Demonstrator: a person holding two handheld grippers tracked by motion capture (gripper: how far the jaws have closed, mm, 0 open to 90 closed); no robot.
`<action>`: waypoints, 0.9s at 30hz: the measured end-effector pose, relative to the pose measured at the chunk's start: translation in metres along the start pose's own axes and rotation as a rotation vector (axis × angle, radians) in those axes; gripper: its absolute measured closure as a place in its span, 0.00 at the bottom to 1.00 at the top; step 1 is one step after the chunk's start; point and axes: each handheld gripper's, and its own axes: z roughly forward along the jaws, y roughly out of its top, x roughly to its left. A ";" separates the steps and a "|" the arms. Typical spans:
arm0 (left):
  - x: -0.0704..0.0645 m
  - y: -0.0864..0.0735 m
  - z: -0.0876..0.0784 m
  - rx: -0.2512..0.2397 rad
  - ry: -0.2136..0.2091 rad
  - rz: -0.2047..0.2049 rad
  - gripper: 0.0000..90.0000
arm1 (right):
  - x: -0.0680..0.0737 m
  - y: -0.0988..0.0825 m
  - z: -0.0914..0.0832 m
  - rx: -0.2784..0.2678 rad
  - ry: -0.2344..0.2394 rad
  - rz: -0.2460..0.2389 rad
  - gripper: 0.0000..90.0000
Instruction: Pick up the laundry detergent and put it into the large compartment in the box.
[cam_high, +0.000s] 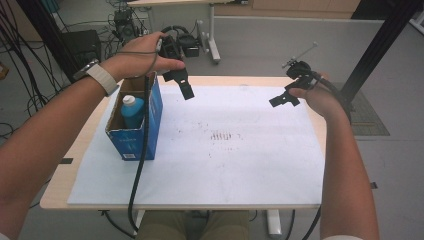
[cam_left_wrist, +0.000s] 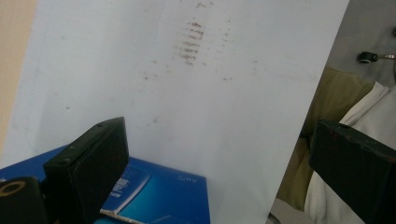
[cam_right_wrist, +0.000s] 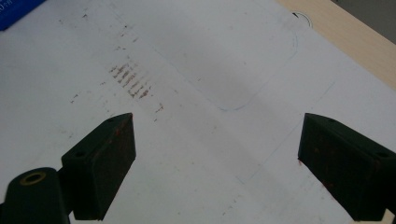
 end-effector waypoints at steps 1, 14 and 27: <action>0.000 0.002 0.003 0.006 -0.001 0.011 0.06 | 0.000 0.000 0.000 -0.002 0.001 0.001 0.12; -0.004 0.015 0.024 0.048 -0.021 0.097 0.06 | 0.001 -0.001 0.003 0.005 0.006 0.009 0.12; -0.006 0.018 0.037 0.048 -0.026 0.133 0.07 | 0.001 -0.002 0.003 0.012 0.009 0.012 0.12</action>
